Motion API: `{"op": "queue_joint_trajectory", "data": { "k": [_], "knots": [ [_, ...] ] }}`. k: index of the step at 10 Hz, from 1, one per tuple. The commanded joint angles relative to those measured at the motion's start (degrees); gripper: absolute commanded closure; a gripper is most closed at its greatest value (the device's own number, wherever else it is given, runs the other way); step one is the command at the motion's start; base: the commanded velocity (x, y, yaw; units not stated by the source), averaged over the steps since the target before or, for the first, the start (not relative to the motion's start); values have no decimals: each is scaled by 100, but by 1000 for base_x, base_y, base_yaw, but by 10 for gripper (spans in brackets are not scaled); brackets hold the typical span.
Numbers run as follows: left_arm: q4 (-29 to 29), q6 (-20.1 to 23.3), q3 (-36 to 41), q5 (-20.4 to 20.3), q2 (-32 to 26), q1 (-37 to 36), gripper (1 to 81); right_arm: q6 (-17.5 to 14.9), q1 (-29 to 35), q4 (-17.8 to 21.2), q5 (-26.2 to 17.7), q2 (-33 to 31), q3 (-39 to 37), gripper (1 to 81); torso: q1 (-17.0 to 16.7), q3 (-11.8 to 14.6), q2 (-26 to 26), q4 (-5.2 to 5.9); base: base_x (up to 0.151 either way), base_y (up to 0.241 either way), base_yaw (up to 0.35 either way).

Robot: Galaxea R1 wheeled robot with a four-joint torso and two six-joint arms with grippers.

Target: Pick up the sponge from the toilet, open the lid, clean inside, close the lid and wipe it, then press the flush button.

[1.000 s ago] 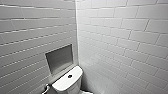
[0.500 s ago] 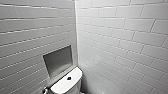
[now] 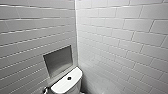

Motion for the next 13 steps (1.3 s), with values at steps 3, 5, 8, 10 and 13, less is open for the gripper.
{"op": "queue_joint_trajectory", "data": {
  "k": [3,5,8,10,13],
  "knots": [
    [-80,15,2619,291,-1669,-192,10,0,-22,63,173,-1323,2264,811,0,0,0,0,0,0,0],
    [-124,-12,3691,80,-2390,-331,10,9,-13,63,182,-1641,2794,811,0,0,0,0,0,0,0],
    [-124,-12,5372,71,-3491,-804,10,9,13,98,191,-1940,3261,811,0,0,0,0,0,0,0],
    [-272,-30,6248,141,-4181,-1340,10,9,57,98,191,-2176,3567,811,0,0,0,0,0,0,0],
    [-915,-47,7141,414,-4986,-2406,10,18,49,99,191,-2222,3604,811,0,0,0,0,0,0,0]
  ]
}}
